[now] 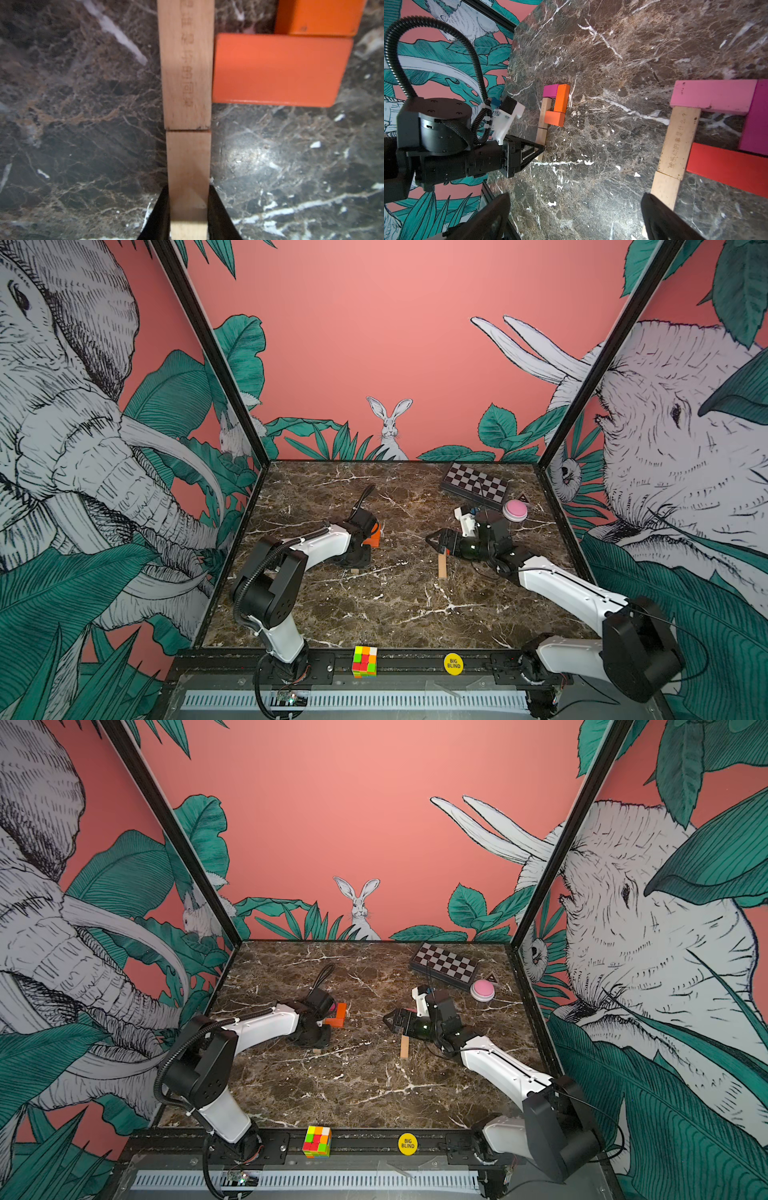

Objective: Assemble the letter p with building blocks
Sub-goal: Assemble the building block at the center of the board.

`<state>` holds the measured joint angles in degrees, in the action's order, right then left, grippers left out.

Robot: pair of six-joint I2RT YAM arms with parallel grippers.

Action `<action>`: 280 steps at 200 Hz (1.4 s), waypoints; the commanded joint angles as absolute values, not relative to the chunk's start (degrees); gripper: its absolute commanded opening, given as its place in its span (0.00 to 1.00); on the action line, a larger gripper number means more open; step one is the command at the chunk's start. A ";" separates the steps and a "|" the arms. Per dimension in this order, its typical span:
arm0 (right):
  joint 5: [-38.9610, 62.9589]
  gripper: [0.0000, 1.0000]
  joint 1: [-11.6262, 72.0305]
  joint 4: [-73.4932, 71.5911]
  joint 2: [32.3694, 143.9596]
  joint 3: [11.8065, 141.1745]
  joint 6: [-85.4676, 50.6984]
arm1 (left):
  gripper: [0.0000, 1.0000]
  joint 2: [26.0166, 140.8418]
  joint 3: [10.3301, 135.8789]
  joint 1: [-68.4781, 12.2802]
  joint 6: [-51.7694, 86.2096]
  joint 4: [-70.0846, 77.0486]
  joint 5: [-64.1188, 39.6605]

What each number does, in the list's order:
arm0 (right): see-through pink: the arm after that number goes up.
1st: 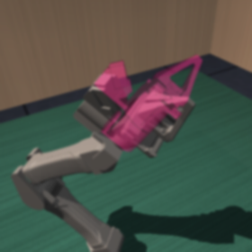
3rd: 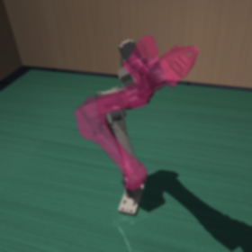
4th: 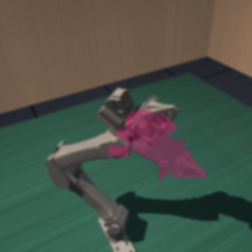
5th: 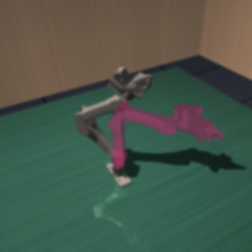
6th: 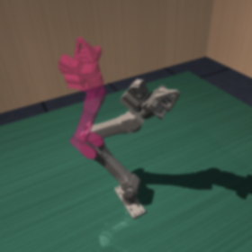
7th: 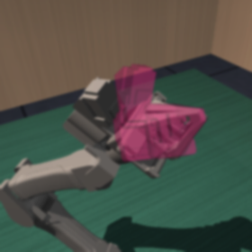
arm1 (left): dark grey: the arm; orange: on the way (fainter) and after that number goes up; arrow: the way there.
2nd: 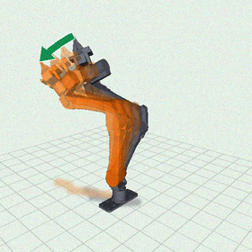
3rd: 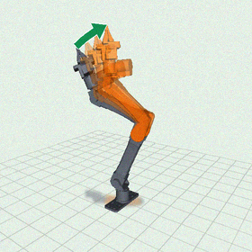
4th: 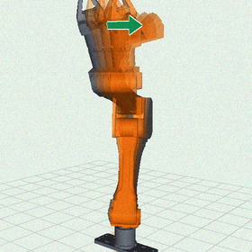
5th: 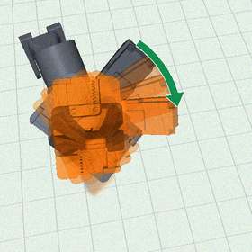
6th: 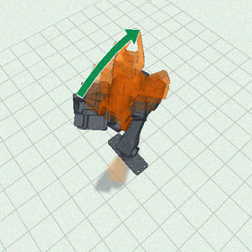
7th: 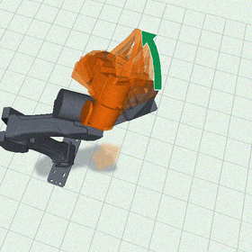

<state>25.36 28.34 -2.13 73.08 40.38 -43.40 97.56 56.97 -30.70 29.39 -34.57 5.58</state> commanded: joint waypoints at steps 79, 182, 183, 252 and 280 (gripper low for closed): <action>25.81 0.98 28.28 -4.46 73.62 39.82 -43.95 | 0.27 100.47 55.99 -30.23 30.01 -36.91 6.42; 25.76 0.98 28.30 -4.84 73.26 39.48 -44.30 | 0.43 98.53 55.73 -30.29 29.66 -38.01 6.86; 25.80 0.98 28.25 -4.84 73.28 39.47 -44.30 | 0.43 98.53 55.73 -30.26 29.69 -37.99 6.86; 24.02 0.98 28.25 -1.55 72.26 41.53 -42.10 | 0.43 92.98 56.38 -30.24 29.01 -40.82 6.95; 23.57 0.98 28.08 0.85 72.58 43.99 -40.54 | 0.43 89.78 56.28 -30.23 28.91 -42.22 6.96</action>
<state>24.64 28.34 -0.56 73.32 41.30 -42.81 94.43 56.82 -30.52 29.10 -38.63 6.11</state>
